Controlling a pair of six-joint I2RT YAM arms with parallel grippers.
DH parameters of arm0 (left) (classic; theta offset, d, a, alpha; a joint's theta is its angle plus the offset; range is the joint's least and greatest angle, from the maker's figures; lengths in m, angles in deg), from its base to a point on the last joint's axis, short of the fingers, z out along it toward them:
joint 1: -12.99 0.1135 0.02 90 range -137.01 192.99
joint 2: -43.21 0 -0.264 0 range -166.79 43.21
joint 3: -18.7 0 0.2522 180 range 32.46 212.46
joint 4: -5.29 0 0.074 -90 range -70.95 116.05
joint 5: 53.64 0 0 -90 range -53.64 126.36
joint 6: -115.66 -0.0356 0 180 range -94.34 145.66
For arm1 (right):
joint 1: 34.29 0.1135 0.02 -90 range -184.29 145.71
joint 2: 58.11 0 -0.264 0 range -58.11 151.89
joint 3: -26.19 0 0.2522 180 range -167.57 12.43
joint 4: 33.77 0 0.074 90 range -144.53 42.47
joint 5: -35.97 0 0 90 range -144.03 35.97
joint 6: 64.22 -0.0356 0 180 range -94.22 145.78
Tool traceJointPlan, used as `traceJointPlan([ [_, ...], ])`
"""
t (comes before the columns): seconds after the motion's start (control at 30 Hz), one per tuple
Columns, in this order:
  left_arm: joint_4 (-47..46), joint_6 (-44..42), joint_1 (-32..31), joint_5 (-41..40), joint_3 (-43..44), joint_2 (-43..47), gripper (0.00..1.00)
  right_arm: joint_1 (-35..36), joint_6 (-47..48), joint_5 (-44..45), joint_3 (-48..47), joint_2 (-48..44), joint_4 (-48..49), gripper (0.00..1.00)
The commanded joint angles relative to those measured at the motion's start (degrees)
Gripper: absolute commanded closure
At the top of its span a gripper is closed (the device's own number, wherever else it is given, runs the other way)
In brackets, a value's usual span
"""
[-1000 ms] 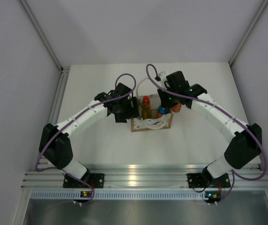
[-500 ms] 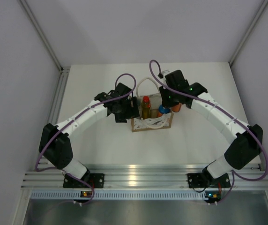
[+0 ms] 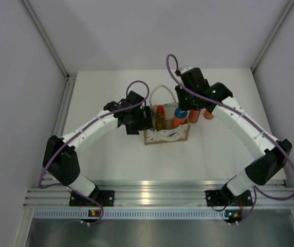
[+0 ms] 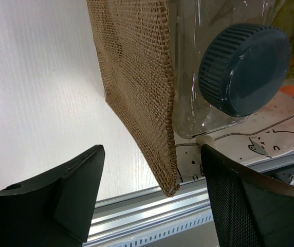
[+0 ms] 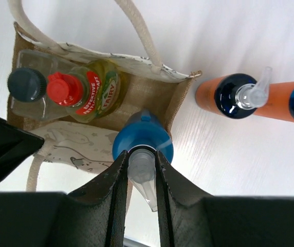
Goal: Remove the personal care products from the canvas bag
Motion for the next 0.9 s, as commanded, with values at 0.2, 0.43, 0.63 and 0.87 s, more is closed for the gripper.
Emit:
traceJointPlan([
  [0.2,-0.39,0.33,-0.18,-0.79,0.43,0.9,0.2,1.19,-1.96,5.34,-17.86,-0.07,-9.5,1.0],
  [0.43,-0.39,0.16,-0.18,-0.61,0.25,0.9,0.2,0.84,-2.84,7.36,-25.76,-0.95,-13.37,1.0],
  [0.63,-0.39,-0.02,-0.18,-0.43,0.25,0.81,0.2,-0.12,-3.63,11.14,-29.72,-1.57,-16.27,1.0],
  [0.87,-0.39,-0.28,-0.18,-0.43,0.6,0.55,0.2,-3.55,-6.0,14.03,-27.8,-3.85,-17.41,1.0],
])
